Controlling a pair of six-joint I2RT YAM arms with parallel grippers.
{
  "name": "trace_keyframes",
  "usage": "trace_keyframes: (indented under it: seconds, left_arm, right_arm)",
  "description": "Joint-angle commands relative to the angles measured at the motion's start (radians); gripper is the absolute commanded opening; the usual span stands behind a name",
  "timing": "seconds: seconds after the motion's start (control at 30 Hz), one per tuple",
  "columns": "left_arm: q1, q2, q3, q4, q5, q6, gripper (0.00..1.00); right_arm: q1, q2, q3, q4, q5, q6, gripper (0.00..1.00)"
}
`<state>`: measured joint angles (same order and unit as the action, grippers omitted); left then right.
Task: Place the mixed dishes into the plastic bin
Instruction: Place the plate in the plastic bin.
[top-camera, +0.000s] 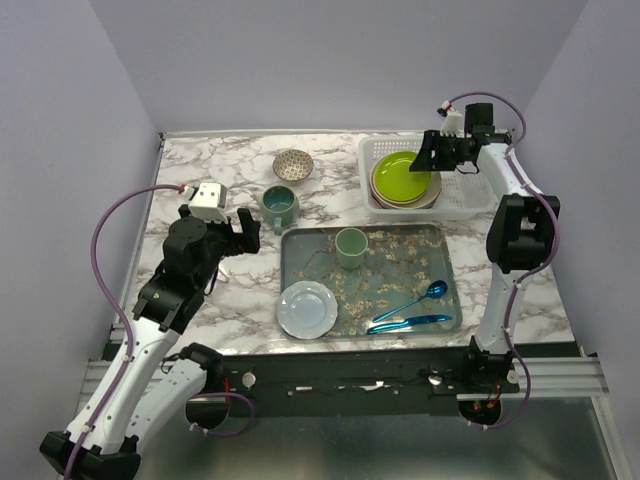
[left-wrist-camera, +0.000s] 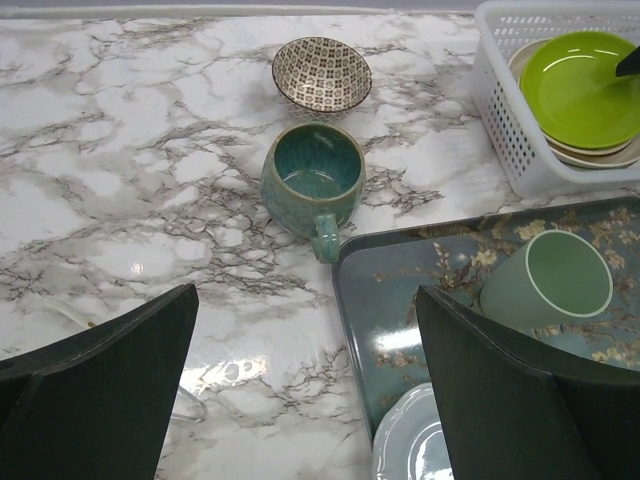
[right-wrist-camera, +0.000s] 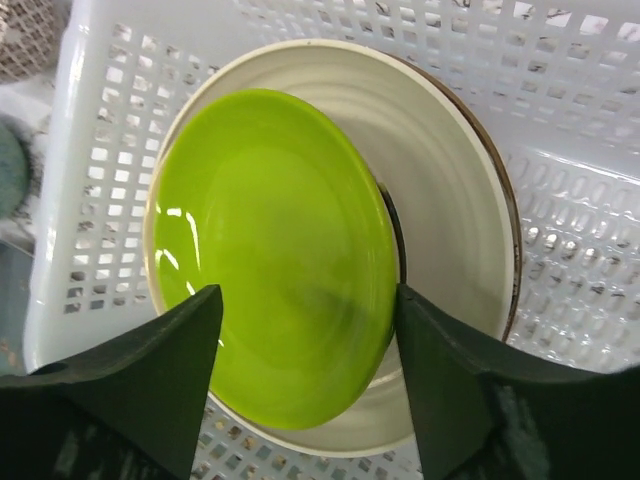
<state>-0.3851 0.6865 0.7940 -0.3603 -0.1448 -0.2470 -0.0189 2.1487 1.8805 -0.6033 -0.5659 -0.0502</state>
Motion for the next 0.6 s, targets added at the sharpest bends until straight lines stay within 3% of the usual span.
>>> trace_keyframes:
  seconds: [0.0,0.2,0.43,0.57]
  left_arm:
    - [0.012,0.001,-0.009,0.021,0.028,-0.005,0.99]
    - [0.02,-0.001,-0.012,0.024,0.037,-0.005,0.99]
    - [0.064,0.036,-0.007,0.044,0.097,-0.024,0.99]
    - [0.12,0.077,-0.003,0.078,0.213,-0.069,0.99]
  right_arm:
    - [0.007,-0.075,0.029,-0.036,0.099,-0.062,0.8]
    - [0.008,-0.17,-0.046,-0.029,0.118,-0.099,0.84]
    - [0.01,-0.42,-0.295,0.059,-0.112,-0.14,0.84]
    - [0.01,-0.558,-0.391,0.108,-0.213,-0.129,0.84]
